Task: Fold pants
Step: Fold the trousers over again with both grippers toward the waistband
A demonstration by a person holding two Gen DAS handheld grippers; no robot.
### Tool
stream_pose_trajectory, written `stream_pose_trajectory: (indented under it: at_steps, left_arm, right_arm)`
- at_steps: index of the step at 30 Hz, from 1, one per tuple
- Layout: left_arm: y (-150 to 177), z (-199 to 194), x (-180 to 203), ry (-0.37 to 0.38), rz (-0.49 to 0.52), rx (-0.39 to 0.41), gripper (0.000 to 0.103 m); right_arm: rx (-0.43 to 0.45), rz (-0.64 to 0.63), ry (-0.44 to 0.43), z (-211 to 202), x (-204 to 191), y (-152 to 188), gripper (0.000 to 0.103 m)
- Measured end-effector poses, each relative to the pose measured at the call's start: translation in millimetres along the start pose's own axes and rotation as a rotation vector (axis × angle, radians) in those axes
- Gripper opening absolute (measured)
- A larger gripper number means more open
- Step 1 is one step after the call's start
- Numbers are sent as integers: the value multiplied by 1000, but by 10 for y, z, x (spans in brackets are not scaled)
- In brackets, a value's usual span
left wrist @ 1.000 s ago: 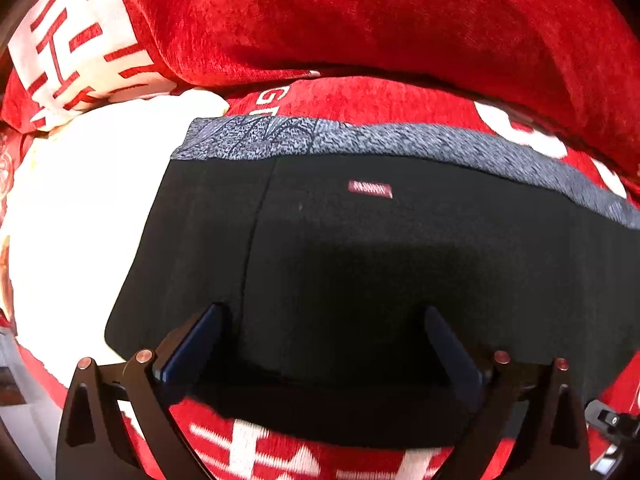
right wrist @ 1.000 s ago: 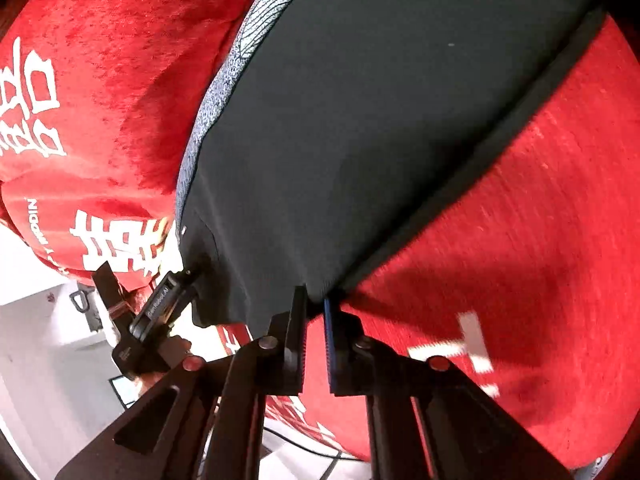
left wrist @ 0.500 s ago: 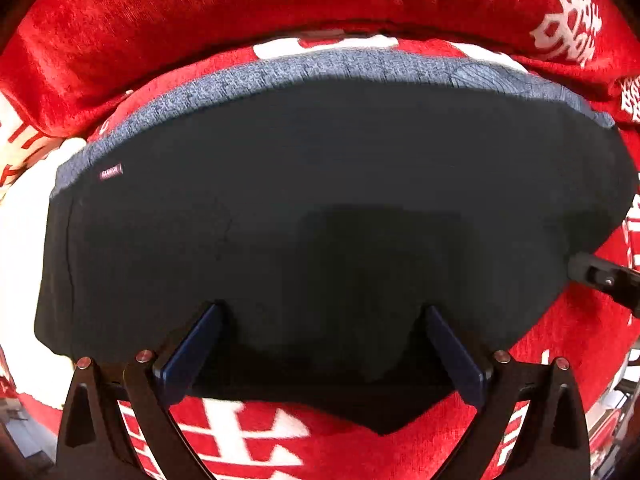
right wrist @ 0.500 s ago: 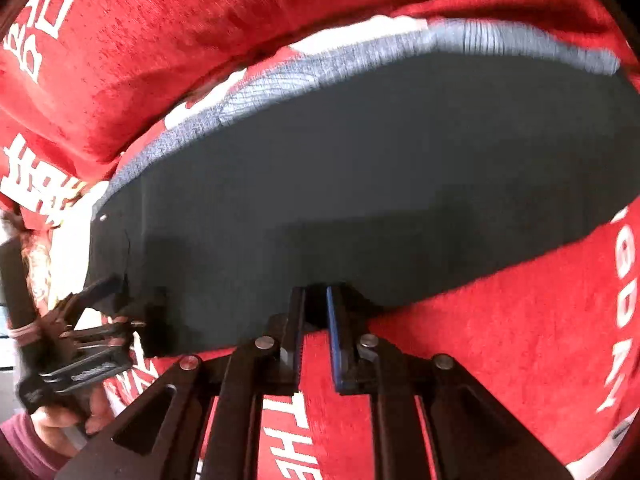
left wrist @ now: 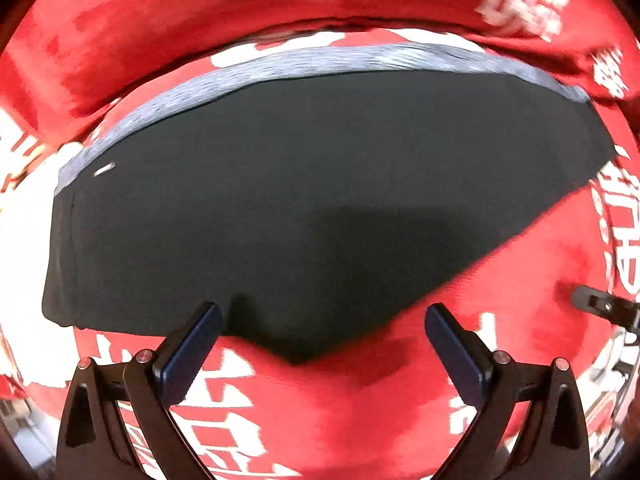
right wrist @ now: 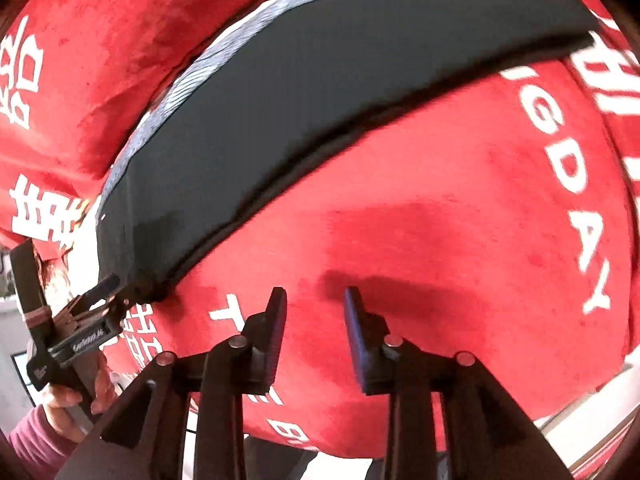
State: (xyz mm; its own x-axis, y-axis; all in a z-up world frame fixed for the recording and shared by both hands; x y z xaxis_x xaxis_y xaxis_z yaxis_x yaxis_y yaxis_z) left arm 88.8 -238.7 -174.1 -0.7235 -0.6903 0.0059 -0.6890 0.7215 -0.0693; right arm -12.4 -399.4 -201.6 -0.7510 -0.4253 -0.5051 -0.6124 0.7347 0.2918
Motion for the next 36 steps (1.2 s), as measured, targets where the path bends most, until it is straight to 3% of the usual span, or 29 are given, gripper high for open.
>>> stream_pose_trajectory:
  at_steps: [6,12,20,24,27,36]
  left_arm:
    - [-227,-82,670,48,96,2,102]
    - [-777,-130,1182,69,133,54,102]
    - [-1592,64,1279,18,15,134,102]
    - [-1648,331,1280,-34,-13,82,102]
    - [-1582,430,1283,-38,-14,58,102]
    - [-1565,555,1303,-44,-7,54,102]
  right_arm:
    - [16,83,-20,-216,398,-95,39]
    - [47,139,-35,-385,813,-265,39]
    - [178,281,-99,-763,1550,-818,39]
    - [261,398,-169,-853,1938,-1229,39]
    - [273,484,-230,-752,2137,-1477,39]
    - [299,600,-445,-604,2441,-1850,39]
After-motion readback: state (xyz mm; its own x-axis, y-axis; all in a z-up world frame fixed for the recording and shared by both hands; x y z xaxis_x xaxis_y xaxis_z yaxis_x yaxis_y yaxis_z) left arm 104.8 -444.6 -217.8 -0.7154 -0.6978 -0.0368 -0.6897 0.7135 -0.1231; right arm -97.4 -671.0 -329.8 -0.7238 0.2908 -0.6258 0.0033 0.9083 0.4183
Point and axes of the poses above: each gripper's, at about its wrist camera, not at the fingertips, and z roughly the way its jaws point, x to its right, y to its underside, the point moved 4 cm from there along z, roughly the way its jaws point, and after that the axes turned 9 degrees about z, right-handed, at the moved point
